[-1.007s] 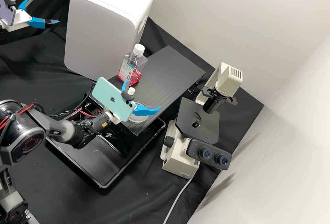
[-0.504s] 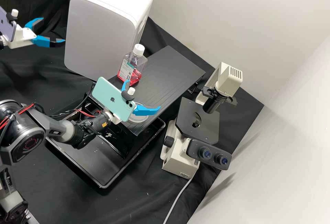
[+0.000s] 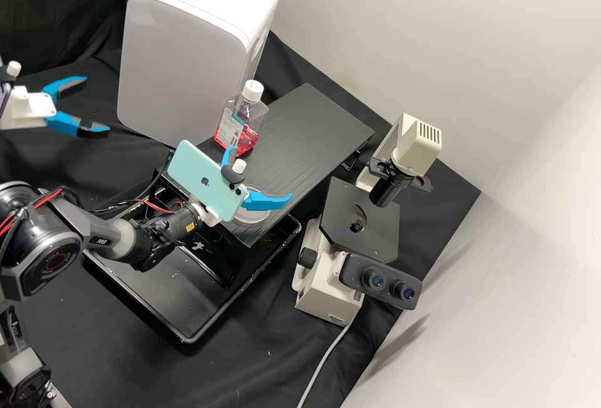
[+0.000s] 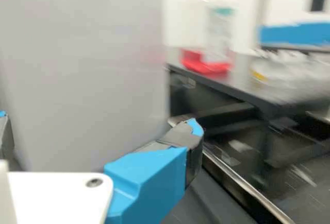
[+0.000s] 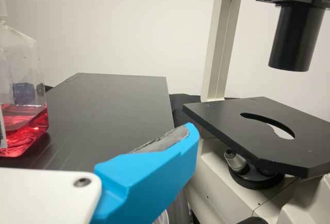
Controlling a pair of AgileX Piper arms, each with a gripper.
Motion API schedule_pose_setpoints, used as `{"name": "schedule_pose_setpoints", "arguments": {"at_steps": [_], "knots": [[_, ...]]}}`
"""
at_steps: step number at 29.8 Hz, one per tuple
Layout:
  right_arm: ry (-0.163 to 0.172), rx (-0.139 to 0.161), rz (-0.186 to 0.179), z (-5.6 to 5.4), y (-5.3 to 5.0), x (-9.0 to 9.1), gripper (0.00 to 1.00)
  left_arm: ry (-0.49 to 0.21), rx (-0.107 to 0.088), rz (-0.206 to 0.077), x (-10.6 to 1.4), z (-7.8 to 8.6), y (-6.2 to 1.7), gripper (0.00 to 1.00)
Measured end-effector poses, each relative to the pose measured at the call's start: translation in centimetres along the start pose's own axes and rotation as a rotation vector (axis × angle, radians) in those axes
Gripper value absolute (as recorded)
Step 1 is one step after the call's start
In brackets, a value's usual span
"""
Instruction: Place the lid on the petri dish
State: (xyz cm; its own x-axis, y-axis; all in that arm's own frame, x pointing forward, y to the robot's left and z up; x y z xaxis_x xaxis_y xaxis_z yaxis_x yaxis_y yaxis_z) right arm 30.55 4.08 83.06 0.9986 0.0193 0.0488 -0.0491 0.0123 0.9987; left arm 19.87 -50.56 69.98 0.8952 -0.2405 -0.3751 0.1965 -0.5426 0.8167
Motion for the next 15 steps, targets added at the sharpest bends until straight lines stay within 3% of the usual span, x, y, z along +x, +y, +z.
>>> {"name": "schedule_pose_setpoints", "arguments": {"at_steps": [5,15], "knots": [[0.000,0.000,0.000,0.0,0.0,0.0,1.00,-0.081,0.033,-0.084,-1.0,1.8,-1.89,1.00],[0.000,0.000,0.000,0.0,0.0,0.0,1.00,-0.155,0.056,-0.139,-2.3,3.2,-3.00,1.00]]}}
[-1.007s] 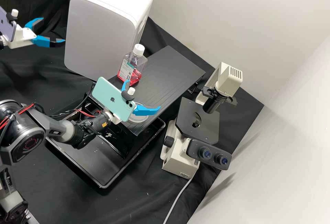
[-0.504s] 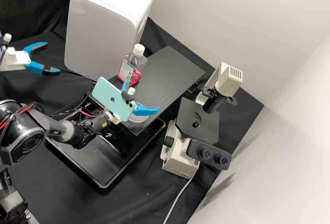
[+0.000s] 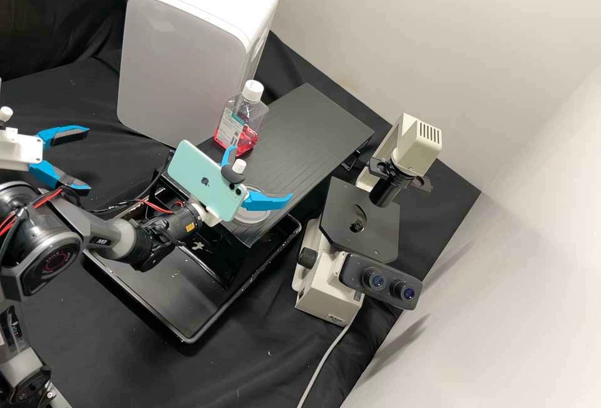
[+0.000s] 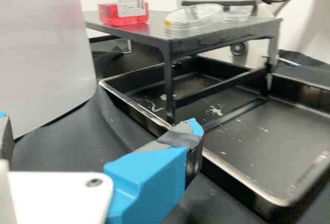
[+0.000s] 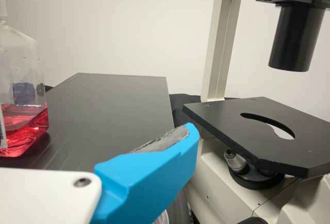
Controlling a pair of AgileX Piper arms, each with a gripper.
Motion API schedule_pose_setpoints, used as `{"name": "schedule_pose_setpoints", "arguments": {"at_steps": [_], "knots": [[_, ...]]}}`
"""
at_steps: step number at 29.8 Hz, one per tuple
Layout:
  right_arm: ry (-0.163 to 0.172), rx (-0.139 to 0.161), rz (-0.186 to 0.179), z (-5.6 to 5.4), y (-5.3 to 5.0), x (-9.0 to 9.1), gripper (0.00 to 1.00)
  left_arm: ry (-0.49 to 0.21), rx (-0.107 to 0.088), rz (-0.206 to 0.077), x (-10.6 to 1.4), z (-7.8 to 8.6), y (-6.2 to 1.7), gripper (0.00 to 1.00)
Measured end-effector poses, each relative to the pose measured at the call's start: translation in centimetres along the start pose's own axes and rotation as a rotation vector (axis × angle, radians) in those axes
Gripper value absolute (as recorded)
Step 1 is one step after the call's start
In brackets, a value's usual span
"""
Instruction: Place the lid on the petri dish
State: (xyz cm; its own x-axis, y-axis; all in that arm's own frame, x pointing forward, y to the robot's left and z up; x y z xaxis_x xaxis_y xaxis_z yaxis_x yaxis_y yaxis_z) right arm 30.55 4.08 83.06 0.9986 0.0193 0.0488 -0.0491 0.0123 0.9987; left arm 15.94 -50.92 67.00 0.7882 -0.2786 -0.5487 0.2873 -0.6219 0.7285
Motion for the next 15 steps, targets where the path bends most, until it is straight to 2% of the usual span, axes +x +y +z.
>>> {"name": "schedule_pose_setpoints", "arguments": {"at_steps": [6,7,15], "knots": [[0.000,0.000,0.000,0.00,0.00,0.00,1.00,-0.007,0.002,-0.003,-0.05,0.15,-0.07,1.00],[0.000,0.000,0.000,0.00,0.00,0.00,1.00,-0.007,-0.003,-0.003,-0.05,0.15,-0.07,1.00],[0.000,0.000,0.000,0.00,0.00,0.00,1.00,0.011,-0.067,0.016,-0.69,-0.46,0.37,1.00]]}}
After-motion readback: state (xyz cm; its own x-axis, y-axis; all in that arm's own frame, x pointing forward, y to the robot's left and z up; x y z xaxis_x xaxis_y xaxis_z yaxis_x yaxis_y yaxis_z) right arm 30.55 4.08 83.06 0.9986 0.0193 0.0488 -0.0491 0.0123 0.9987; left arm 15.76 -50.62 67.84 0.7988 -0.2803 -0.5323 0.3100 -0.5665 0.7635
